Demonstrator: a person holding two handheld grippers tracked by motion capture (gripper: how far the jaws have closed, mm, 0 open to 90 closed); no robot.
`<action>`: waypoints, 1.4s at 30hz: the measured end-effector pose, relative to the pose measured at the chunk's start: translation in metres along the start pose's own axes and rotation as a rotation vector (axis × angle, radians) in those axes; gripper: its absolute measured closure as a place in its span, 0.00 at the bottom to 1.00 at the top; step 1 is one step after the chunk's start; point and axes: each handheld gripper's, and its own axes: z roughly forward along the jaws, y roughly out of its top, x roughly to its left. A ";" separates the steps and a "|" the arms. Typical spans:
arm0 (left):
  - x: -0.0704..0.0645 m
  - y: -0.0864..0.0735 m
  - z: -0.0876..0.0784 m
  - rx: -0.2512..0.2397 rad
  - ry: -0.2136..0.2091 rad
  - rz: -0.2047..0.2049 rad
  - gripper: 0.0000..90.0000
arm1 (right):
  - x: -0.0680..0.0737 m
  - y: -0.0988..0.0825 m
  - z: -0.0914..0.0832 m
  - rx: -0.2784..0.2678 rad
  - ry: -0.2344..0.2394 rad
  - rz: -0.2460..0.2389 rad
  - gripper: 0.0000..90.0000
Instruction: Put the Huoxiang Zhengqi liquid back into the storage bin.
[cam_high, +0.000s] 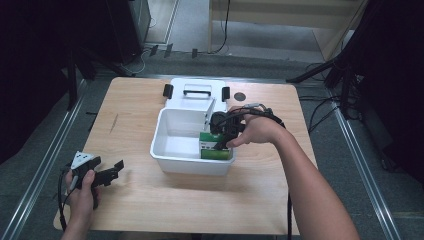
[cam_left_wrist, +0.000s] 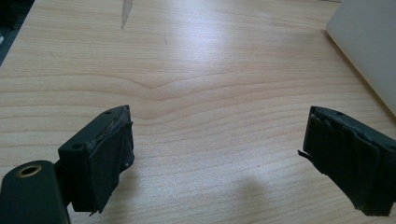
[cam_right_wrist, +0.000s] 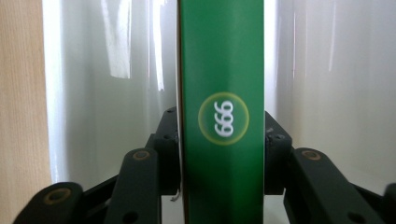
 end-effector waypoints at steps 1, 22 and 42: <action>0.000 0.000 0.000 0.000 0.000 0.000 0.10 | 0.000 0.000 0.000 0.000 0.000 0.000 0.65; 0.000 0.000 0.000 -0.002 0.002 0.000 0.10 | 0.002 -0.013 -0.032 -0.061 -0.113 0.072 0.24; -0.001 0.000 0.000 -0.002 0.004 0.002 0.10 | 0.008 -0.068 -0.067 -0.341 -0.328 0.417 0.00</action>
